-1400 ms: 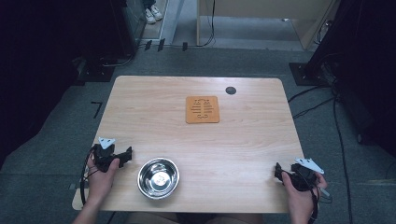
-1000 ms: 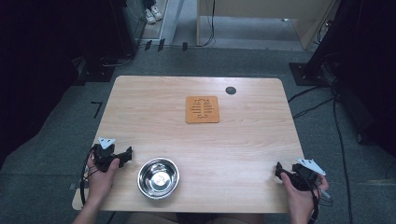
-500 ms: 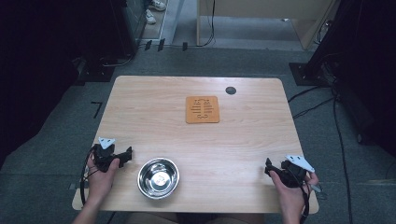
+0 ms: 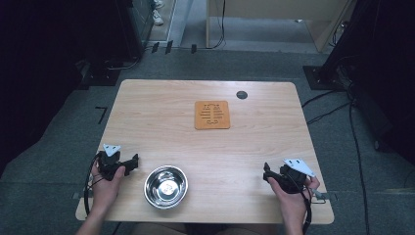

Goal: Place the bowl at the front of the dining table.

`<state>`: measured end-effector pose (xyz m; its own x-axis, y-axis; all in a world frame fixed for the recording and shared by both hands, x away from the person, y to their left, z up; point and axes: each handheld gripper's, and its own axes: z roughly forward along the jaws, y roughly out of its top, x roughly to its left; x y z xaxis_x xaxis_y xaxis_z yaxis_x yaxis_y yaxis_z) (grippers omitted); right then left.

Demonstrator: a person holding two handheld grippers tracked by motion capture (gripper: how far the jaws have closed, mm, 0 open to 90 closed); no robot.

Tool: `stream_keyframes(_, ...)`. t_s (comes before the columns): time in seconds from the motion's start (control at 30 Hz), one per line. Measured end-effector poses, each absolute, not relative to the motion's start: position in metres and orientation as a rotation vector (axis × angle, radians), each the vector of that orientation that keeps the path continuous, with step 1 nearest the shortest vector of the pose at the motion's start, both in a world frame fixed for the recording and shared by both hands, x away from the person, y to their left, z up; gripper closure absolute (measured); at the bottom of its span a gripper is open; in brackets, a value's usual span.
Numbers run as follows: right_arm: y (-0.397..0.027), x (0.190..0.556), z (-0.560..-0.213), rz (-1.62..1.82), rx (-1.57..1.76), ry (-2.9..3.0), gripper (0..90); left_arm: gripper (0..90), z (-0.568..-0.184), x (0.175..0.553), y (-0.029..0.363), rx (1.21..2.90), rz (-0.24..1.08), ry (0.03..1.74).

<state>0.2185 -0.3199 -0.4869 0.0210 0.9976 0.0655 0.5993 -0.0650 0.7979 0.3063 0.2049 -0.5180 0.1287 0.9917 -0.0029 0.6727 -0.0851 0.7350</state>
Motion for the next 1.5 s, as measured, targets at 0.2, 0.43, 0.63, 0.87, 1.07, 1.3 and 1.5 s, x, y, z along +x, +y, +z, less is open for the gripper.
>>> stream_keyframes(0.2,-0.302,0.221,-0.481,0.918,1.689,1.662,14.2,14.7,-0.518,0.306,0.205,1.824,0.700,1.604)
stream_keyframes(0.43,-0.278,0.224,-0.475,0.957,1.652,1.708,14.3,14.7,-0.518,0.306,0.205,1.824,0.699,1.604)
stream_keyframes(0.63,-0.258,0.225,-0.470,0.985,1.619,1.746,14.5,14.7,-0.518,0.306,0.205,1.824,0.699,1.604)
stream_keyframes(0.87,-0.226,0.230,-0.467,1.029,1.571,1.807,14.7,14.7,-0.518,0.306,0.205,1.825,0.700,1.603)
stream_keyframes(1.07,-0.206,0.233,-0.465,1.057,1.532,1.846,14.9,14.7,-0.518,0.306,0.205,1.823,0.701,1.604)
stream_keyframes(1.3,-0.188,0.236,-0.462,1.090,1.506,1.874,15.4,14.7,-0.518,0.306,0.205,1.823,0.701,1.604)
stream_keyframes(1.5,-0.169,0.238,-0.461,1.118,1.475,1.912,15.8,14.7,-0.518,0.306,0.205,1.823,0.701,1.604)
